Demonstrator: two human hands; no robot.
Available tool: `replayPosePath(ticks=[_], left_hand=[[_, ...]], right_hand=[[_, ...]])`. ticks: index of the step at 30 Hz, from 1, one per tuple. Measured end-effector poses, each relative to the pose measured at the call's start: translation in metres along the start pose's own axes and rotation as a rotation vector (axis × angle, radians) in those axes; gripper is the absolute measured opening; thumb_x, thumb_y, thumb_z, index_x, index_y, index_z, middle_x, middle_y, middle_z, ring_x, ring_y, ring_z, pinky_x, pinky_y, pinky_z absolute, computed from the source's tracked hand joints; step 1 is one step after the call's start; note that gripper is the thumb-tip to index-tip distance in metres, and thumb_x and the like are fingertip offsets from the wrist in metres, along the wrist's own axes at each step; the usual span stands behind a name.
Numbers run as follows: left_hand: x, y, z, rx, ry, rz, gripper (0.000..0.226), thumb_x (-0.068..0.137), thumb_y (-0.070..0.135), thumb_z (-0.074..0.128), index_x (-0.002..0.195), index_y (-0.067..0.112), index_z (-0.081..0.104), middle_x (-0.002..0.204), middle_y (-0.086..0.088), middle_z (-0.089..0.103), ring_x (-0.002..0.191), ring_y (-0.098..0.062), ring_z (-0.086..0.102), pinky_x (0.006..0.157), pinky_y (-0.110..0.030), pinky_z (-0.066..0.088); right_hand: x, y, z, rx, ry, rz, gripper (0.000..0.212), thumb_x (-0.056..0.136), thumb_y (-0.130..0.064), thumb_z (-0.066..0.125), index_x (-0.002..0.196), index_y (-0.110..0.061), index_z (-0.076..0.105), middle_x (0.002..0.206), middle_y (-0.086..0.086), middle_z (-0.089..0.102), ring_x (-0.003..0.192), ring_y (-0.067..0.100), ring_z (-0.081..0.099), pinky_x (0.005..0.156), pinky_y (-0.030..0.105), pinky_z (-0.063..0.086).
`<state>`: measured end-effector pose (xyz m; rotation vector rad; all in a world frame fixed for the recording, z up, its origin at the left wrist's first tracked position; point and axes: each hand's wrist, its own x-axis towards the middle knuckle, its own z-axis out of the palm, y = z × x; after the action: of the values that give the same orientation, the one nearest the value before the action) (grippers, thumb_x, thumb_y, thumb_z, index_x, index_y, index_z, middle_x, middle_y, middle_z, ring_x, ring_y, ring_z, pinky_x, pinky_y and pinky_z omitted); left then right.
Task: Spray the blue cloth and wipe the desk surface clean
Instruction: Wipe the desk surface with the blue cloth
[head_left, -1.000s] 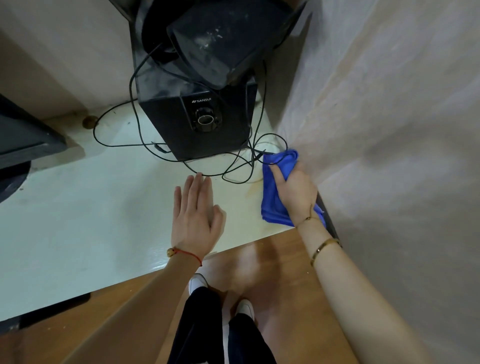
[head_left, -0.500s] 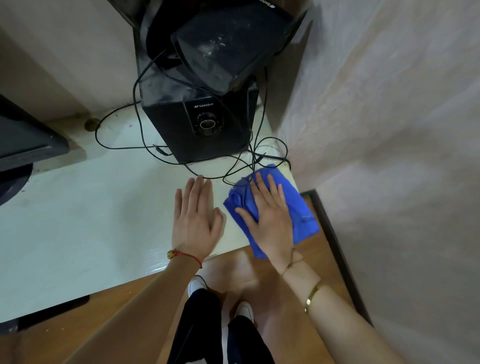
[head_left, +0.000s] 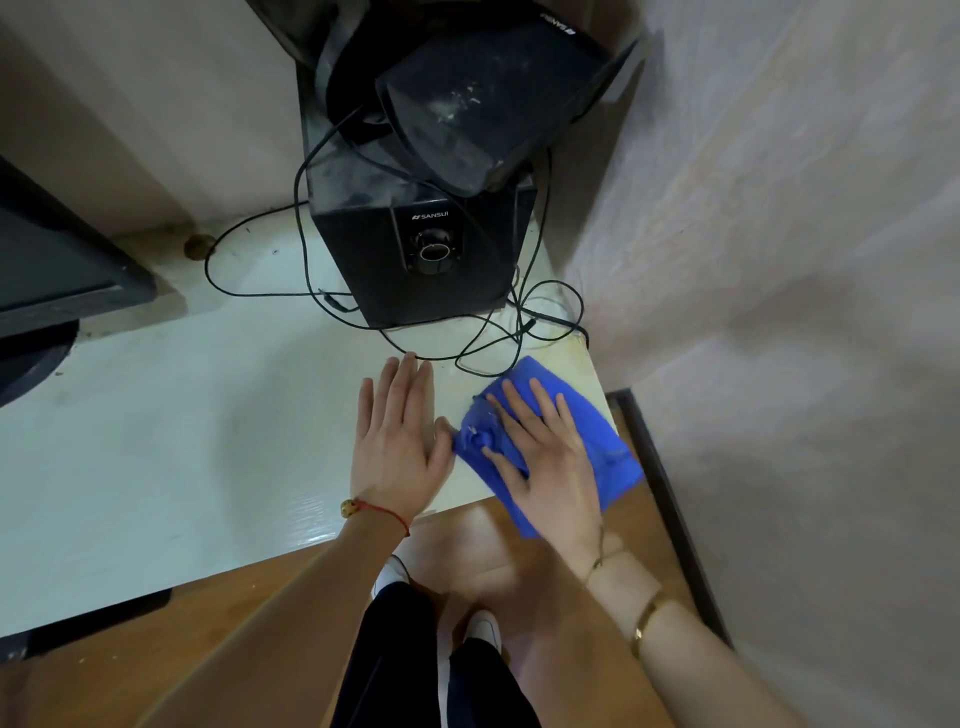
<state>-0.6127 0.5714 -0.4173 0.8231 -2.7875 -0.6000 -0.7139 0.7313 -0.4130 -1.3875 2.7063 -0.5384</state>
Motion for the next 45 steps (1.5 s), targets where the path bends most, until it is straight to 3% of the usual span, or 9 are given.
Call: replayPosePath(ticks=[5, 11, 17, 22, 27, 30, 33, 38, 45], left_hand=[[-0.001, -0.002, -0.001, 0.002, -0.007, 0.0, 0.062, 0.096, 0.034, 0.039, 0.153, 0.011, 0.032, 0.162, -0.007, 0.028, 0.153, -0.022, 0.015, 0.125, -0.045, 0.007], [-0.001, -0.002, -0.001, -0.018, -0.005, 0.0, 0.063, 0.095, 0.035, 0.036, 0.152, 0.011, 0.033, 0.162, -0.008, 0.027, 0.153, -0.022, 0.014, 0.125, -0.045, 0.007], [-0.001, -0.003, -0.001, -0.043, 0.014, 0.022, 0.061, 0.094, 0.033, 0.04, 0.15, 0.009, 0.036, 0.159, -0.011, 0.032, 0.152, -0.025, 0.019, 0.125, -0.047, 0.009], [-0.014, -0.021, -0.016, 0.009, 0.013, 0.072, 0.059, 0.092, 0.031, 0.047, 0.147, 0.011, 0.042, 0.156, -0.012, 0.037, 0.15, -0.028, 0.023, 0.125, -0.046, 0.009], [-0.027, -0.045, -0.022, 0.061, -0.007, 0.042, 0.061, 0.097, 0.038, 0.038, 0.153, 0.015, 0.034, 0.161, -0.01, 0.03, 0.152, -0.026, 0.017, 0.124, -0.049, 0.009], [-0.027, -0.045, -0.02, 0.048, -0.015, 0.038, 0.061, 0.096, 0.037, 0.038, 0.153, 0.017, 0.033, 0.162, -0.008, 0.028, 0.153, -0.025, 0.014, 0.125, -0.048, 0.008], [-0.027, -0.045, -0.021, 0.038, -0.023, 0.029, 0.061, 0.096, 0.038, 0.037, 0.154, 0.018, 0.032, 0.162, -0.007, 0.027, 0.153, -0.023, 0.013, 0.125, -0.047, 0.006], [-0.026, -0.045, -0.021, 0.047, -0.032, 0.022, 0.062, 0.096, 0.04, 0.036, 0.154, 0.018, 0.032, 0.163, -0.006, 0.026, 0.153, -0.023, 0.012, 0.125, -0.047, 0.006], [-0.027, -0.043, -0.023, 0.023, -0.025, 0.014, 0.062, 0.096, 0.039, 0.036, 0.153, 0.017, 0.033, 0.162, -0.007, 0.027, 0.153, -0.023, 0.013, 0.125, -0.047, 0.006]], right_hand=[[0.053, 0.038, -0.012, -0.025, 0.015, 0.072, 0.053, 0.098, -0.047, 0.048, 0.143, -0.019, 0.047, 0.15, 0.001, 0.045, 0.143, 0.026, 0.033, 0.121, 0.043, 0.018], [0.012, 0.03, -0.009, 0.022, 0.008, 0.174, 0.065, 0.095, -0.055, 0.046, 0.149, -0.02, 0.037, 0.158, -0.002, 0.03, 0.15, 0.021, 0.014, 0.122, 0.043, 0.011], [0.013, 0.033, -0.019, -0.12, -0.061, 0.114, 0.069, 0.095, -0.065, 0.037, 0.152, -0.027, 0.03, 0.16, -0.008, 0.023, 0.151, 0.021, 0.01, 0.122, 0.047, 0.006], [0.01, 0.028, -0.016, -0.211, -0.075, 0.16, 0.061, 0.101, -0.055, 0.03, 0.155, -0.032, 0.014, 0.163, -0.008, 0.013, 0.151, 0.03, 0.002, 0.119, 0.057, 0.009], [0.002, -0.007, -0.002, -0.223, -0.132, 0.064, 0.061, 0.101, -0.055, 0.024, 0.155, -0.03, 0.016, 0.163, -0.007, 0.014, 0.151, 0.03, 0.006, 0.119, 0.056, 0.012], [0.017, 0.011, -0.005, -0.207, -0.127, 0.012, 0.06, 0.1, -0.054, 0.029, 0.154, -0.029, 0.025, 0.161, -0.006, 0.023, 0.15, 0.029, 0.011, 0.12, 0.053, 0.013], [0.049, 0.039, -0.013, -0.208, -0.095, 0.105, 0.06, 0.1, -0.055, 0.03, 0.152, -0.025, 0.029, 0.159, -0.005, 0.028, 0.149, 0.029, 0.017, 0.12, 0.05, 0.013], [0.019, 0.017, -0.011, -0.16, -0.052, 0.213, 0.06, 0.101, -0.051, 0.029, 0.155, -0.026, 0.022, 0.162, -0.006, 0.019, 0.151, 0.027, 0.009, 0.122, 0.048, 0.007], [0.014, 0.032, -0.015, -0.159, -0.108, 0.068, 0.06, 0.1, -0.053, 0.035, 0.154, -0.029, 0.025, 0.161, -0.007, 0.022, 0.151, 0.025, 0.007, 0.121, 0.049, 0.01]])
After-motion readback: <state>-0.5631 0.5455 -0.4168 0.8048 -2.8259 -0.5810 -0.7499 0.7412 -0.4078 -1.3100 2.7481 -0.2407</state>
